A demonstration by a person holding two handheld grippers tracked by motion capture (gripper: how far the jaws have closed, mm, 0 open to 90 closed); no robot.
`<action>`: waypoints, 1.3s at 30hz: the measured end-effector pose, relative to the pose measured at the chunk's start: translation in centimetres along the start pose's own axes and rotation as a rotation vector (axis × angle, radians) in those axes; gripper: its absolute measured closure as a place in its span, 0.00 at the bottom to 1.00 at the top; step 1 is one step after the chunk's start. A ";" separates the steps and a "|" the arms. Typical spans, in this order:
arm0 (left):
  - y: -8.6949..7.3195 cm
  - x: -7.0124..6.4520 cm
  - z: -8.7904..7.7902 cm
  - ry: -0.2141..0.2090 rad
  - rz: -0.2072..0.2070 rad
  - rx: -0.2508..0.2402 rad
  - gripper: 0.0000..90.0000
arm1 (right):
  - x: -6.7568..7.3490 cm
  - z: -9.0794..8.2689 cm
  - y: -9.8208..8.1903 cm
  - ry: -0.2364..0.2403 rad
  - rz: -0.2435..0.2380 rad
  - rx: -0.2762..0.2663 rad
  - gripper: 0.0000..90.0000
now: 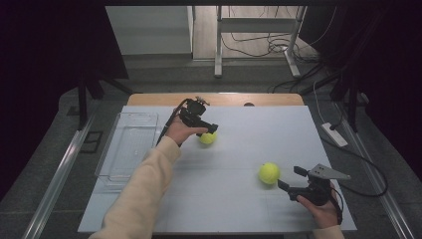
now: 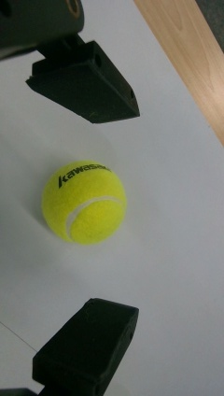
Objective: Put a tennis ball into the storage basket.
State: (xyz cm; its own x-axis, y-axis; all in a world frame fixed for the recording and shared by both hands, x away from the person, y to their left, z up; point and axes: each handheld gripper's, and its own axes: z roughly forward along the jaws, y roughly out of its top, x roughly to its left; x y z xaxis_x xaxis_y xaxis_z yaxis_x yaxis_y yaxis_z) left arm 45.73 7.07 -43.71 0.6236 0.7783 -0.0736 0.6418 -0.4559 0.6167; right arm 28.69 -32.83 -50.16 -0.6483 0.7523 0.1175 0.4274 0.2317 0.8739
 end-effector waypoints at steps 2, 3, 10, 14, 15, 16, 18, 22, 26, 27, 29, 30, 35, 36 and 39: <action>0.0 0.1 0.1 -0.001 -0.004 0.005 0.08 | 0.0 0.0 0.0 -0.002 0.000 0.002 0.13; 0.0 0.1 0.2 0.005 -0.001 0.009 0.08 | 0.0 0.0 0.0 -0.002 0.000 0.002 0.13; -0.2 0.3 1.2 0.012 -0.010 0.042 0.08 | -0.1 0.0 -0.1 -0.003 0.000 0.002 0.13; -0.3 0.3 1.8 0.011 -0.012 0.058 0.08 | -0.1 0.0 -0.1 -0.003 -0.001 0.005 0.13; -0.4 0.3 1.9 0.011 -0.015 0.061 0.08 | -0.1 0.0 -0.1 -0.004 -0.002 0.006 0.13; -0.4 0.4 2.0 0.012 -0.017 0.065 0.08 | -0.1 0.0 -0.1 -0.004 -0.002 0.006 0.13; -0.5 0.5 2.3 0.013 -0.021 0.068 0.08 | -0.1 0.0 -0.1 -0.005 -0.001 0.006 0.13; -0.6 0.6 2.7 0.009 -0.026 0.077 0.08 | -0.1 0.0 -0.1 -0.006 -0.003 0.008 0.13; -0.6 0.5 3.0 0.009 -0.024 0.079 0.08 | -0.1 0.0 -0.1 -0.008 -0.001 0.005 0.13; -0.6 0.5 3.1 0.010 -0.023 0.081 0.08 | -0.1 0.0 -0.1 -0.008 -0.001 0.005 0.13; -0.6 0.4 3.3 0.017 -0.019 0.085 0.08 | -0.1 0.0 -0.1 -0.008 0.000 0.007 0.13; -0.7 0.4 3.4 0.025 -0.014 0.090 0.08 | -0.1 0.0 -0.1 -0.008 0.000 0.008 0.13; -0.8 0.5 3.8 0.025 -0.019 0.102 0.08 | -0.1 0.0 -0.1 -0.010 -0.003 0.005 0.13; -0.8 0.5 3.9 0.024 -0.020 0.106 0.08 | -0.1 0.0 -0.1 -0.012 -0.002 0.003 0.13; -1.0 0.5 4.4 0.023 -0.025 0.116 0.08 | -0.1 -0.1 -0.1 -0.014 -0.001 0.003 0.13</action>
State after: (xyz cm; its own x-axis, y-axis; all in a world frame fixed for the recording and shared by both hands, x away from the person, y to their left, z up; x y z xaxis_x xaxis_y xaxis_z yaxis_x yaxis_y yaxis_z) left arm 47.37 6.06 -47.84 0.5974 0.7990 -0.0688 0.7049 -0.4823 0.5202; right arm 28.69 -32.97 -50.23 -0.6396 0.7608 0.1098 0.4284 0.2341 0.8727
